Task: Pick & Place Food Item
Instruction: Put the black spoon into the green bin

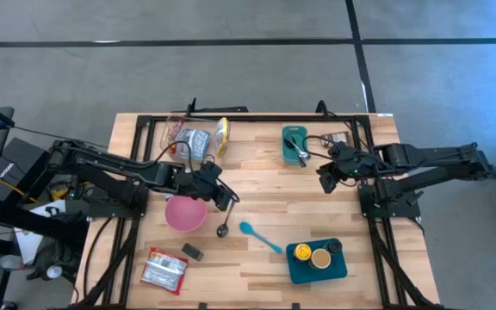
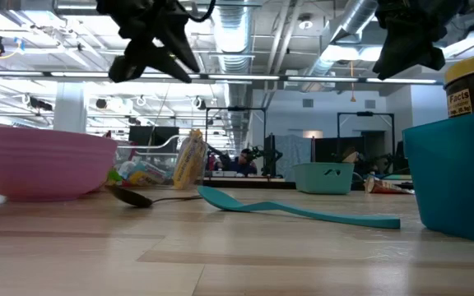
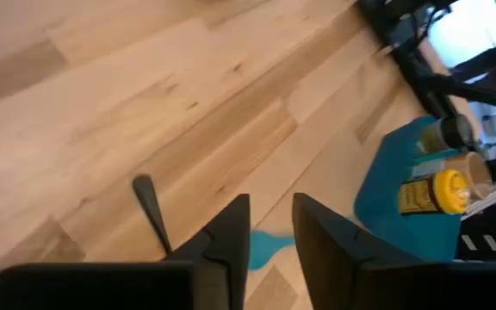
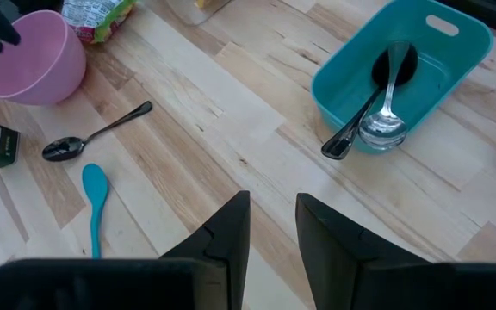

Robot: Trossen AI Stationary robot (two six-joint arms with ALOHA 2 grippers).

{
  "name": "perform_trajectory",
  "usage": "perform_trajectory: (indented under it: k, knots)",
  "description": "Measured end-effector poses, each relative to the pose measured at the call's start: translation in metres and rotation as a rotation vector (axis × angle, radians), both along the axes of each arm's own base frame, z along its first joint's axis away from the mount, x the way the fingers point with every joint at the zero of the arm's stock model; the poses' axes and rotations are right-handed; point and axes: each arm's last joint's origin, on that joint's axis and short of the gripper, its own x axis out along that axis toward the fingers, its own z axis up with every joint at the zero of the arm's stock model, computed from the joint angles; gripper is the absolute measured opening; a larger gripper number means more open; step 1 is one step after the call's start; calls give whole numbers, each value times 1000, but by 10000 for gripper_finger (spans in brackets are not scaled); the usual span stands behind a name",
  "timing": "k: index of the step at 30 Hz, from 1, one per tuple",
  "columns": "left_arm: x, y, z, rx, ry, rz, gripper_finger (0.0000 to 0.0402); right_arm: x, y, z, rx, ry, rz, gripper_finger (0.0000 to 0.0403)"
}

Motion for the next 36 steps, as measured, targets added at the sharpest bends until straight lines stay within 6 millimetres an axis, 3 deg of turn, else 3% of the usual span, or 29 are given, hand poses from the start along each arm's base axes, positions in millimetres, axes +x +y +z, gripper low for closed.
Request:
perform_trajectory:
  k: [12,24,36]
  knots:
    - [22,-5,-14,-66,-44,-44,3,12,1,-9,-23,67,17,91]
    - [32,-9,-36,-180,23,-6,0,17,0,-13,-25,88,14,91]
    - [34,-18,-27,-186,72,-11,0,17,-6,-13,-35,96,-7,91]
